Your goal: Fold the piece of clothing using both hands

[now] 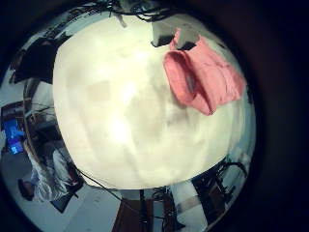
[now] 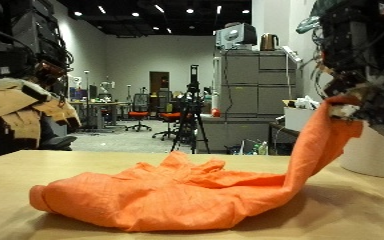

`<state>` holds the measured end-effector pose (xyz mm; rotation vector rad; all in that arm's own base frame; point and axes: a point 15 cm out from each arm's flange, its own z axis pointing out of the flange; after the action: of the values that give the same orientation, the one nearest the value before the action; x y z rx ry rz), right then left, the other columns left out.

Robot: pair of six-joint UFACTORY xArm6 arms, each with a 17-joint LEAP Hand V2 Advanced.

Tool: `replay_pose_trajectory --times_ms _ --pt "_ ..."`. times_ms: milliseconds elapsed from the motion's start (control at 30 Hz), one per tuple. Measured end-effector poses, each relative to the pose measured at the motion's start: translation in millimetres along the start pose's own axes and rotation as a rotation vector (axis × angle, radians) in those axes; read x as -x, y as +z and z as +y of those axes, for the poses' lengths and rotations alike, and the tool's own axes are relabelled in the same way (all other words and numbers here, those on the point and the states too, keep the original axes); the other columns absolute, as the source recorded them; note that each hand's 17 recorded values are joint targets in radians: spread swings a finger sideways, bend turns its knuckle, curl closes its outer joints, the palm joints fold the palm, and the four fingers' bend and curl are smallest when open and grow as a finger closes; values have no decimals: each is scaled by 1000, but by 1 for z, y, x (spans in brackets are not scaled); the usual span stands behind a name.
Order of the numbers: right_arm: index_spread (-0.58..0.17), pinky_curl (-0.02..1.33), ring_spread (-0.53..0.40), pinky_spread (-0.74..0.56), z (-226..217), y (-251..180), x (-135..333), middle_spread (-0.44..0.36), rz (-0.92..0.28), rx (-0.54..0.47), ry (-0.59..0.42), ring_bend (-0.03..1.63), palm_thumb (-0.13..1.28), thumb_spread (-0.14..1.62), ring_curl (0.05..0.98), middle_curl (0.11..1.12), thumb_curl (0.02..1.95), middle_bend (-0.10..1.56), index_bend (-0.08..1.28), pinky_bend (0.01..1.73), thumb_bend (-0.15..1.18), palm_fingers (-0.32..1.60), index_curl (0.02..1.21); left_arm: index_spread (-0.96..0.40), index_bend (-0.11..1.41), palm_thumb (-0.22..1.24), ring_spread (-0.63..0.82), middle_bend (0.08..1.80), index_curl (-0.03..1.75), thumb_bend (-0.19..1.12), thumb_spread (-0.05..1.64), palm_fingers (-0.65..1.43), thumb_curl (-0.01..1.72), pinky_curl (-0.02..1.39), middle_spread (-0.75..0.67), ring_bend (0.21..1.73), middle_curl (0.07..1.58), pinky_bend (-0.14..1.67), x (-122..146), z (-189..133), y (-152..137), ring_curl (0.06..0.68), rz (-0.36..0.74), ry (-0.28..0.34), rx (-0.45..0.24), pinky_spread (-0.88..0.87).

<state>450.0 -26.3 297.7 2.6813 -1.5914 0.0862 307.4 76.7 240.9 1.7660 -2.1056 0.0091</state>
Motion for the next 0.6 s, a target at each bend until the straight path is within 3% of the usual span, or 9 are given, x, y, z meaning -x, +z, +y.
replay_pose_trajectory --times_ms 333,600 --pt "-274 792 -229 -297 -75 -53 164 -155 -77 -99 -266 1317 1165 1193 745 848 716 1241 1020 1226 33 1070 896 98 165 243 477 191 311 -22 1107 59 278 312 263 507 316 309 21 21 0 208 14 -35 -20 489" --pt "-273 805 -232 -283 -148 -35 262 -156 -102 -74 -426 1316 1198 1174 761 862 765 1232 1014 1228 26 1071 905 96 162 241 476 194 308 -21 1108 64 276 313 245 506 319 303 25 31 -3 208 13 -52 -33 482"
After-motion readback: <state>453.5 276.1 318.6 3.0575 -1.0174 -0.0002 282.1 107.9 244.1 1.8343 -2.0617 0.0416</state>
